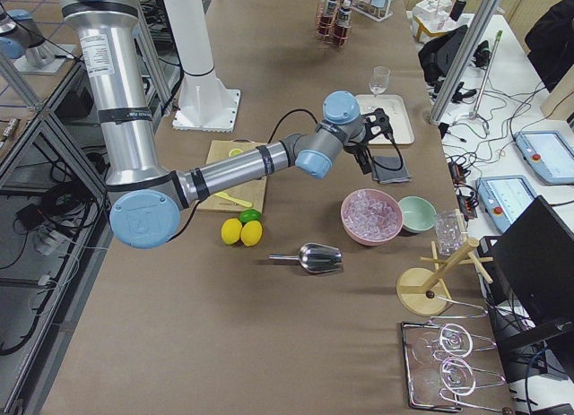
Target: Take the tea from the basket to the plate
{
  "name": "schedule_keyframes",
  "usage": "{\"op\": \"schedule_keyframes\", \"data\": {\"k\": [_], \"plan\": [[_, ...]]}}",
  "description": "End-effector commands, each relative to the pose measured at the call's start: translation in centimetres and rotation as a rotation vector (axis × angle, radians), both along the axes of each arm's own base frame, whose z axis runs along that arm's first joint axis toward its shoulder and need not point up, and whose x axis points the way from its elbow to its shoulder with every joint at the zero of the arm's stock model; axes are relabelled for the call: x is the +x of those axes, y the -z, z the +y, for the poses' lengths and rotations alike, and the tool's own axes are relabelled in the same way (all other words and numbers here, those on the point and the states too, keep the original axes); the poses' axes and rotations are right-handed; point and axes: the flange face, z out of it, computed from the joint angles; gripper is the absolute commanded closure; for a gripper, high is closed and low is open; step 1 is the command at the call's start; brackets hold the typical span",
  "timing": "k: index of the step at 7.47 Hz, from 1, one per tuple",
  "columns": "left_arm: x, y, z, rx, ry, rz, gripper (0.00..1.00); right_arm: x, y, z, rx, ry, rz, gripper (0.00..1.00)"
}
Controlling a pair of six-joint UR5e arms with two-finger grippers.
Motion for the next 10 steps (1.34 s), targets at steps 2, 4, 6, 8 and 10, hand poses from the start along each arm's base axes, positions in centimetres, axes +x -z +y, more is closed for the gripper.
{"op": "schedule_keyframes", "data": {"k": [2, 4, 6, 8, 10], "plan": [[-0.4, 1.8, 0.7, 0.001, 0.007, -0.006, 1.0, -0.3, 0.2, 0.0, 0.001, 0.0, -0.006, 0.0], [-0.2, 3.1, 0.3, 0.022, 0.004, -0.003, 1.0, -0.3, 0.3, 0.0, 0.004, 0.001, -0.008, 0.0], [1.0, 5.5, 0.0, 0.056, -0.005, 0.005, 1.0, -0.3, 0.3, 0.0, 0.004, 0.004, -0.007, 0.0], [2.7, 6.9, -0.3, 0.065, -0.03, 0.009, 1.0, -0.3, 0.1, -0.1, 0.002, 0.003, -0.007, 0.0], [4.0, 7.9, -0.6, 0.06, -0.033, 0.015, 1.0, -0.3, 0.4, -0.1, 0.008, 0.001, -0.008, 0.0]]}}
